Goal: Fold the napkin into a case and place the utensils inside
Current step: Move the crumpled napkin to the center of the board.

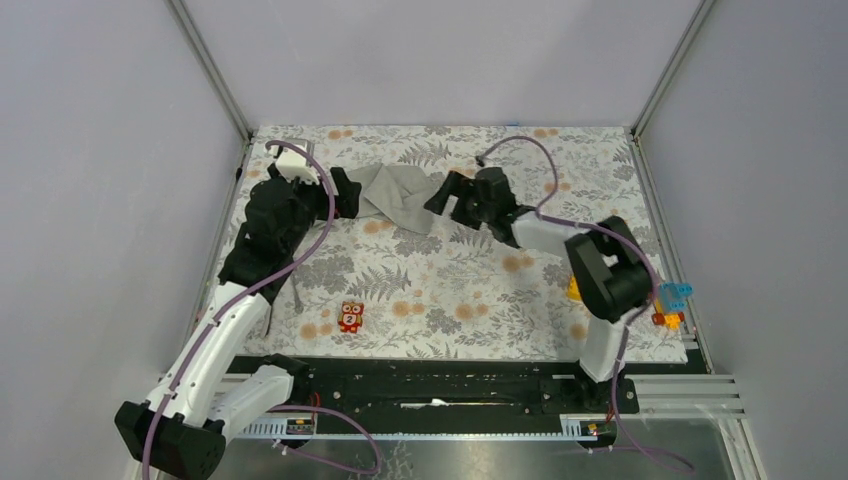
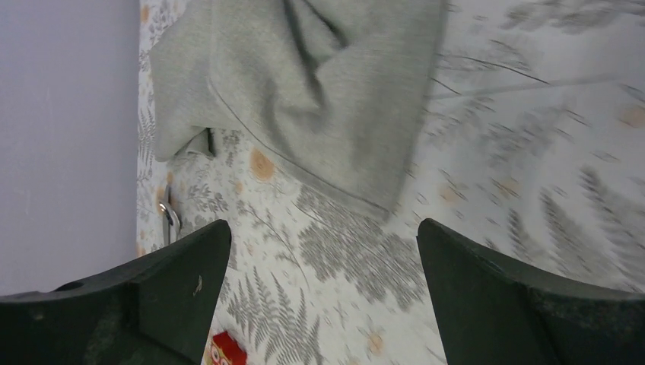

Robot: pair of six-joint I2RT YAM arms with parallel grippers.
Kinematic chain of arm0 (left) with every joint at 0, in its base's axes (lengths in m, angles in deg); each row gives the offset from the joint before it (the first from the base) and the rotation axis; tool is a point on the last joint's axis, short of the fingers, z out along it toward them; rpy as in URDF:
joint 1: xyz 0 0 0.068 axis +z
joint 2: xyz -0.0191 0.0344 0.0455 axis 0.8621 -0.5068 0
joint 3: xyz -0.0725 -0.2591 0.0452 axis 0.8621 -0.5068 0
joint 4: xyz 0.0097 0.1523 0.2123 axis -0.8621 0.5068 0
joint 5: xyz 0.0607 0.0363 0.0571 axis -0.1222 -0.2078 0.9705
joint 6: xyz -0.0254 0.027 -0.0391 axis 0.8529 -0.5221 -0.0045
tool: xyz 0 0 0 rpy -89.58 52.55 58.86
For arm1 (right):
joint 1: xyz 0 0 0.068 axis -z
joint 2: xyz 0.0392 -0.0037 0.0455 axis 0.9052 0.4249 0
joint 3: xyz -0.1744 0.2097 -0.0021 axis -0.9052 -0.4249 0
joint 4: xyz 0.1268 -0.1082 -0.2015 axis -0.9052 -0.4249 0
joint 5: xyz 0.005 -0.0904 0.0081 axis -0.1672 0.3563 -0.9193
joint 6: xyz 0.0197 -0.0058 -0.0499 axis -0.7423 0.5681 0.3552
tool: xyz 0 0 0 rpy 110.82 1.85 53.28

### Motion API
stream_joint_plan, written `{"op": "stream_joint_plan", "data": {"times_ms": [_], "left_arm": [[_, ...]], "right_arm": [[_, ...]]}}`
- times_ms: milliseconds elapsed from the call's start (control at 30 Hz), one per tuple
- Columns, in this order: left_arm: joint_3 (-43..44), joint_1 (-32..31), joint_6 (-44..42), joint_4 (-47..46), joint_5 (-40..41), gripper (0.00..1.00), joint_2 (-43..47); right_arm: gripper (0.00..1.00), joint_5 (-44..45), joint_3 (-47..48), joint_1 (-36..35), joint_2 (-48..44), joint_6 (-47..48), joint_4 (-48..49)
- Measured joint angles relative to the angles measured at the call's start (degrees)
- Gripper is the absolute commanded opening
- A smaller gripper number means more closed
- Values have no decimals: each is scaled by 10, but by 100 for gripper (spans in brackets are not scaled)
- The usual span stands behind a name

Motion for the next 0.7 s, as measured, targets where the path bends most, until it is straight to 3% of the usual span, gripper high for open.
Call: {"op": "stream_joint_plan", "data": {"times_ms": [200,467,633,700], "left_arm": [[0,0,0,-3,-3,99,-10],[0,0,2,-3,-2,99,-34],[0,0,2,-3,-2,99,-51],[0,0,2,-2,-2,99,-58]], "right_arm": [[97,9,183,-60,141,32,-31],[97,192,381,-153,247,113,-182],[97,249,392,-172,280,125,-247],[85,267,392,-170,286,129,-259]]}}
